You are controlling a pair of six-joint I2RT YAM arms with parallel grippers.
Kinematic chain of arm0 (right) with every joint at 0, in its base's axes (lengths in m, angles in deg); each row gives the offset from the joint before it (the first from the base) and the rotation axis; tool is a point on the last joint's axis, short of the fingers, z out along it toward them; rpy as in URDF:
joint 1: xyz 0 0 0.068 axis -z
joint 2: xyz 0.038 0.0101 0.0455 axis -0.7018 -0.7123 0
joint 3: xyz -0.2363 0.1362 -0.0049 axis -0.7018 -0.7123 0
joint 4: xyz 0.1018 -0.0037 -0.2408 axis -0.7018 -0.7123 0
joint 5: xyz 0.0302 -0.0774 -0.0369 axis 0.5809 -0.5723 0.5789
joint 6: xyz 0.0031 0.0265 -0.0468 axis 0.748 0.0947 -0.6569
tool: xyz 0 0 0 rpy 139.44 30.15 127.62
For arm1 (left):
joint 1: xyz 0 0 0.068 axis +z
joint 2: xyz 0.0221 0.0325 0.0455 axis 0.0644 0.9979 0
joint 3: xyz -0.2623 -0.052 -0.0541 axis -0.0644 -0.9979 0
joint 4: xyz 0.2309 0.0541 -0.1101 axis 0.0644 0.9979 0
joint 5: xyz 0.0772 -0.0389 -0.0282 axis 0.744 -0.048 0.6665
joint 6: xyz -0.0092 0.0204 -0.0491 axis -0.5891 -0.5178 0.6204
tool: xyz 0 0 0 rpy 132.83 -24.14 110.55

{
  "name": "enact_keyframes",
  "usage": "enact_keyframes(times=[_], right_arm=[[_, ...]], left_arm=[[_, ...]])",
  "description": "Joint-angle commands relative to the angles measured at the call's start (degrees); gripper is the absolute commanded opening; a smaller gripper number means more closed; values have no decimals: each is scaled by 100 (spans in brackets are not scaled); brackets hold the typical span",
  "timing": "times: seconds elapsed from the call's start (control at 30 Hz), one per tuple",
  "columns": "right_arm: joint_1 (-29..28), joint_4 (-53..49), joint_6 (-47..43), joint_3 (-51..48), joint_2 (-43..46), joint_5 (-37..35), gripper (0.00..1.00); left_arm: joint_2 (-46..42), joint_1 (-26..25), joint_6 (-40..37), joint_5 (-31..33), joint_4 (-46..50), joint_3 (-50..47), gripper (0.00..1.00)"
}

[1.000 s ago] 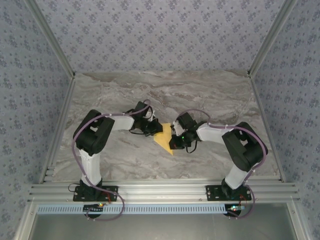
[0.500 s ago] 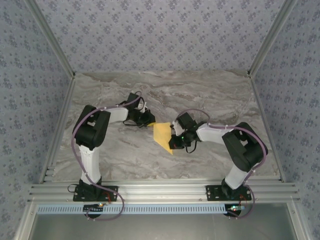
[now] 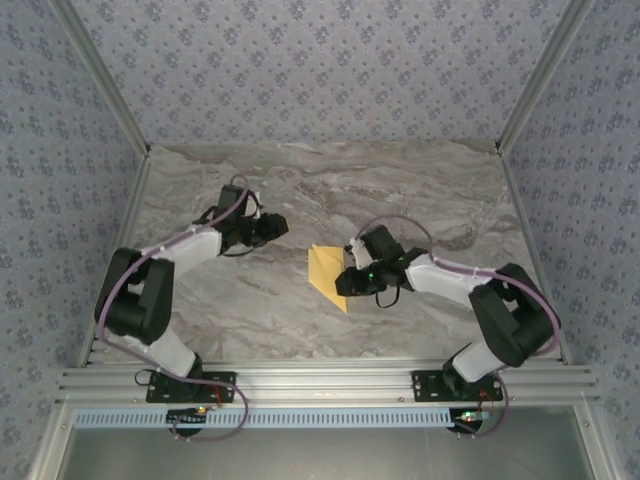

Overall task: Fold a paper plane with a square sheet of paper (fold left side to right side)
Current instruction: Fourth fold the wing at the center of the table, then turn over the paper at the center of the table.

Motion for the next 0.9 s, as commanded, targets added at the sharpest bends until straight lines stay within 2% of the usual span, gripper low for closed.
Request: enact_keyframes(times=[0.0,0.13,0.33,0.5,0.87], right_arm=[[38,180,2,-182,536,-495,38],[66,169,-20,-399,1071,-852,47],[66,290,93,-791,1907,-1268,57],[101,61,50,-941,2250,-1438,58],[288,23,62,-1226,2550,-1367,58]], left_arm=[[-195,-393,424,-52,-481,-485,40],[-43,-764,669,16,-801,-648,41],[763,-1093,831,-54,-1086,-290,41],[1189,-1232,854,-59,-1106,28,40],[1562,-1298,876,-142,-1057,403,40]])
